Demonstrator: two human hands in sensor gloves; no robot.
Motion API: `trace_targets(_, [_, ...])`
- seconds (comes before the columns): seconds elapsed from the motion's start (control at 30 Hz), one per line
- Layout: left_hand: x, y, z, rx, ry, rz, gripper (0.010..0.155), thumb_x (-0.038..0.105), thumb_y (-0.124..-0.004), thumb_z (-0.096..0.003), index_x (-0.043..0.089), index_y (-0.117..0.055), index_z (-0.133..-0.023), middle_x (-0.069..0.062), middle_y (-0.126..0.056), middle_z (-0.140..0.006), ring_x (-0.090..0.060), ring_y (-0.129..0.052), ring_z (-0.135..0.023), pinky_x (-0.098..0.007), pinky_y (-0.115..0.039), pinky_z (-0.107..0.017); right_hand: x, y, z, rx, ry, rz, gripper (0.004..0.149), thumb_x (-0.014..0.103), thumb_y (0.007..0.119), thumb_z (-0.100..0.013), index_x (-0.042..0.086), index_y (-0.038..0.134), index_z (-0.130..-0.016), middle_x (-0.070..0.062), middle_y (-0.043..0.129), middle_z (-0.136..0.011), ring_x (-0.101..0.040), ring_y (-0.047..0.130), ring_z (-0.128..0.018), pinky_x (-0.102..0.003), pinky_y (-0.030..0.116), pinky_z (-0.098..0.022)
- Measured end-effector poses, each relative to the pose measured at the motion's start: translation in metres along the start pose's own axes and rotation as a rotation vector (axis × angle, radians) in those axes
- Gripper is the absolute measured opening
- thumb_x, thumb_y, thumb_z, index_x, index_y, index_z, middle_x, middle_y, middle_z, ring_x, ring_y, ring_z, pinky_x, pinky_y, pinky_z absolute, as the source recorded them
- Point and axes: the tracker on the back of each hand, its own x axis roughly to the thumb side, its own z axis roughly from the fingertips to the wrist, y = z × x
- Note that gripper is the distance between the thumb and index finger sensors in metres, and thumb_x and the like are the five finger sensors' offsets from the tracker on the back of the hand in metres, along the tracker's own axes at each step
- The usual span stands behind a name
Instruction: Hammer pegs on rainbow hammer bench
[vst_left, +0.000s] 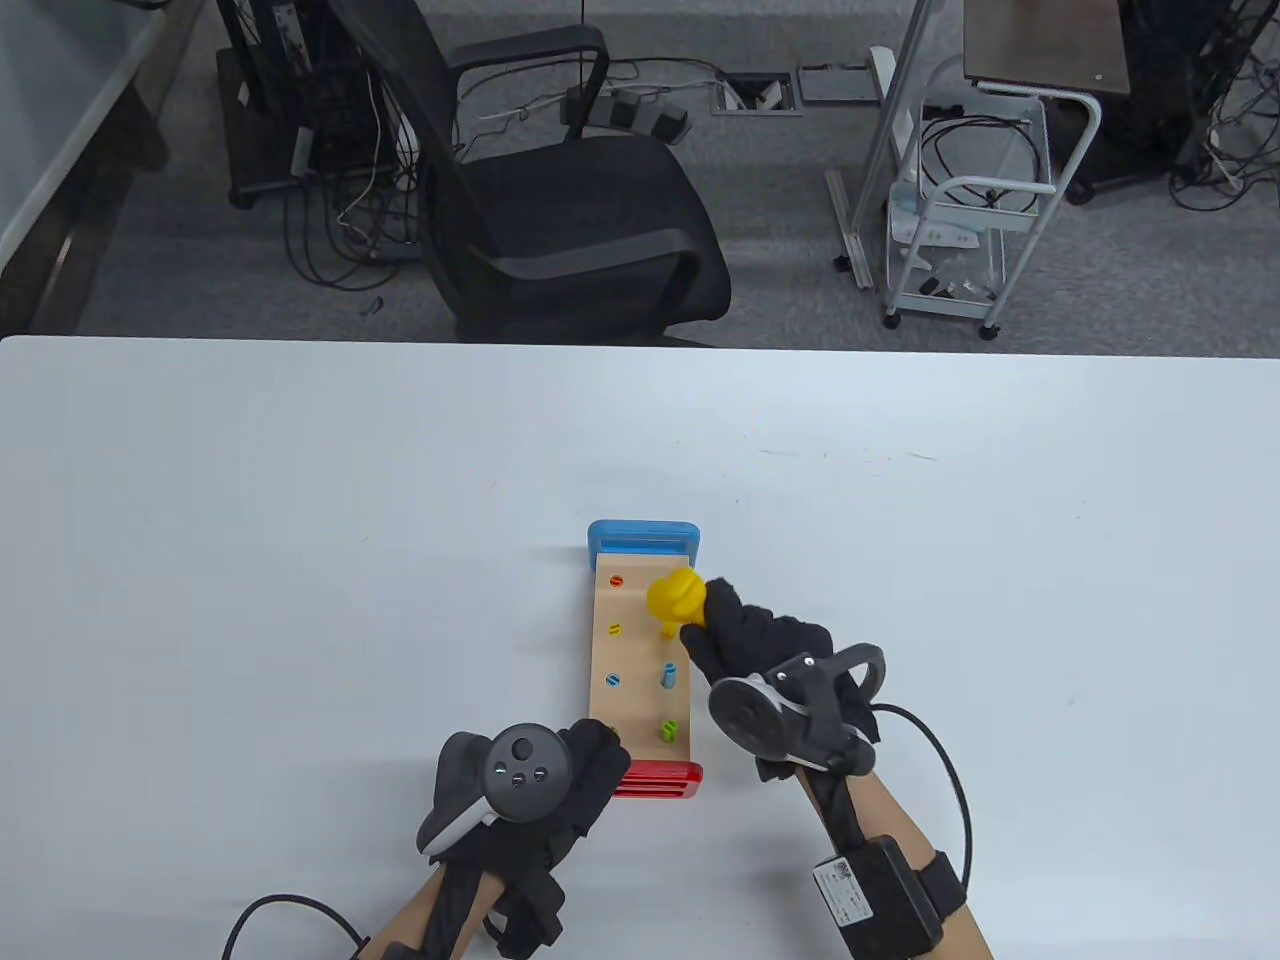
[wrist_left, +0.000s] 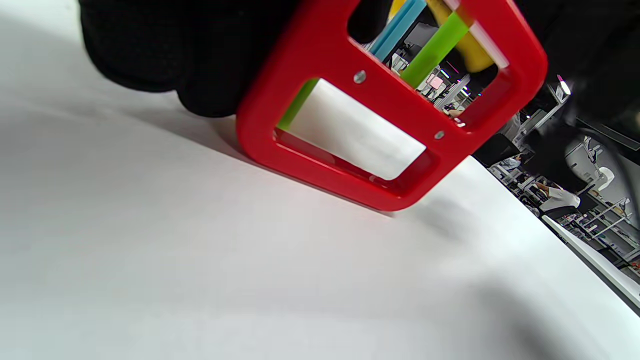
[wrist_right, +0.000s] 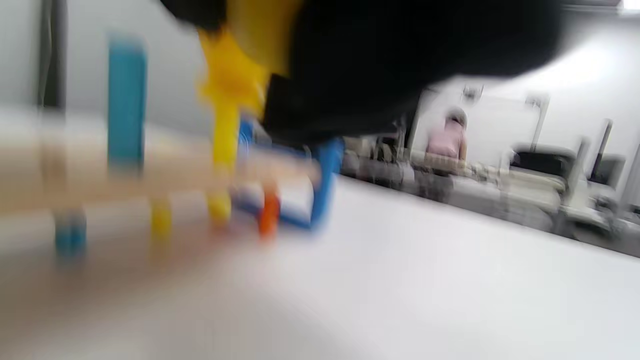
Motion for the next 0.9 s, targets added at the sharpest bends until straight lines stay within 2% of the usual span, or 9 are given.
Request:
trace_targets(0.07, [0.000,0.000,0.000,0.000,0.000,-0.001,0.066,0.060,-0.035,-0.0555,0.020,-0.057,-0.104,-0.040,-0.076,-0.105,-0.053,-0.093,-0.082,-0.059,-0.082,-0.055,0.004,-0.001,-0.005,-0.240,-0.105,-0.113,0.062,0.043,0.059,-0.059,-0.004,0.075,-0.097,-0.013,0.102,-0.050,-0.024,0.097,-0.021,-0.040,0.086,-0.018])
trace_targets(0.23, [0.000,0.000,0.000,0.002,0.001,-0.003,0.066,0.060,-0.035,-0.0556,0.020,-0.057,-0.104,-0.040,-0.076,-0.105,-0.053,-0.093,-0.082,-0.059,-0.082,-0.055,0.002,-0.008,-0.006,-0.112,-0.067,-0.085,0.062,0.045,0.054,-0.060,0.000,0.069,-0.101,-0.011,0.099,-0.056,-0.023,0.096,-0.027,-0.039,0.085,-0.023])
trace_targets(0.37, [0.000,0.000,0.000,-0.003,0.003,-0.001,0.066,0.060,-0.035,-0.0558,0.019,-0.057,-0.104,-0.040,-0.077,-0.104,-0.052,-0.093,-0.082,-0.058,-0.083,-0.055,-0.010,-0.029,0.005,-0.417,-0.017,-0.221,0.063,0.044,0.052,-0.061,-0.001,0.066,-0.102,-0.011,0.098,-0.058,-0.023,0.096,-0.029,-0.039,0.086,-0.024])
trace_targets(0.43, [0.000,0.000,0.000,-0.003,0.003,0.001,0.066,0.059,-0.036,-0.0557,0.019,-0.057,-0.104,-0.040,-0.077,-0.104,-0.053,-0.093,-0.082,-0.058,-0.083,-0.055,-0.009,-0.023,0.005,-0.404,-0.014,-0.244,0.062,0.043,0.053,-0.061,-0.002,0.066,-0.102,-0.012,0.098,-0.058,-0.025,0.096,-0.029,-0.041,0.085,-0.024])
trace_targets(0.5, [0.000,0.000,0.000,-0.002,0.003,0.001,0.066,0.060,-0.035,-0.0557,0.020,-0.057,-0.104,-0.040,-0.077,-0.104,-0.053,-0.094,-0.082,-0.058,-0.083,-0.055,0.002,-0.001,-0.006,-0.095,-0.081,-0.068,0.062,0.042,0.059,-0.060,-0.004,0.074,-0.099,-0.016,0.101,-0.053,-0.028,0.096,-0.024,-0.043,0.084,-0.021])
trace_targets(0.53, [0.001,0.000,0.000,-0.002,0.003,0.001,0.066,0.060,-0.035,-0.0557,0.019,-0.057,-0.104,-0.040,-0.077,-0.104,-0.053,-0.093,-0.082,-0.058,-0.083,-0.055,0.002,0.001,0.002,0.012,0.004,0.073,0.063,0.050,0.046,-0.060,0.008,0.059,-0.105,0.000,0.096,-0.064,-0.014,0.098,-0.034,-0.031,0.089,-0.030])
trace_targets(0.6, [0.001,0.000,0.000,-0.002,0.002,0.000,0.066,0.059,-0.035,-0.0558,0.019,-0.057,-0.104,-0.040,-0.077,-0.104,-0.053,-0.093,-0.082,-0.058,-0.083,-0.055,0.002,-0.002,-0.005,-0.220,-0.131,-0.059,0.062,0.043,0.059,-0.059,-0.003,0.076,-0.097,-0.013,0.103,-0.050,-0.024,0.097,-0.021,-0.040,0.086,-0.018])
trace_targets(0.67, [0.000,0.000,0.000,0.001,0.002,0.003,0.067,0.060,-0.035,-0.0557,0.019,-0.057,-0.104,-0.040,-0.077,-0.104,-0.053,-0.094,-0.082,-0.058,-0.083,-0.055,0.002,-0.002,-0.004,-0.058,-0.062,-0.027,0.062,0.045,0.053,-0.060,0.001,0.067,-0.102,-0.009,0.099,-0.058,-0.022,0.096,-0.028,-0.038,0.085,-0.024])
trace_targets(0.9, [0.001,0.000,0.000,-0.002,0.002,0.004,0.066,0.060,-0.035,-0.0558,0.019,-0.057,-0.104,-0.040,-0.077,-0.105,-0.053,-0.093,-0.082,-0.058,-0.082,-0.055,-0.010,-0.020,0.006,-0.394,-0.008,-0.221,0.062,0.044,0.052,-0.061,-0.001,0.066,-0.102,-0.012,0.098,-0.059,-0.024,0.096,-0.029,-0.040,0.085,-0.025])
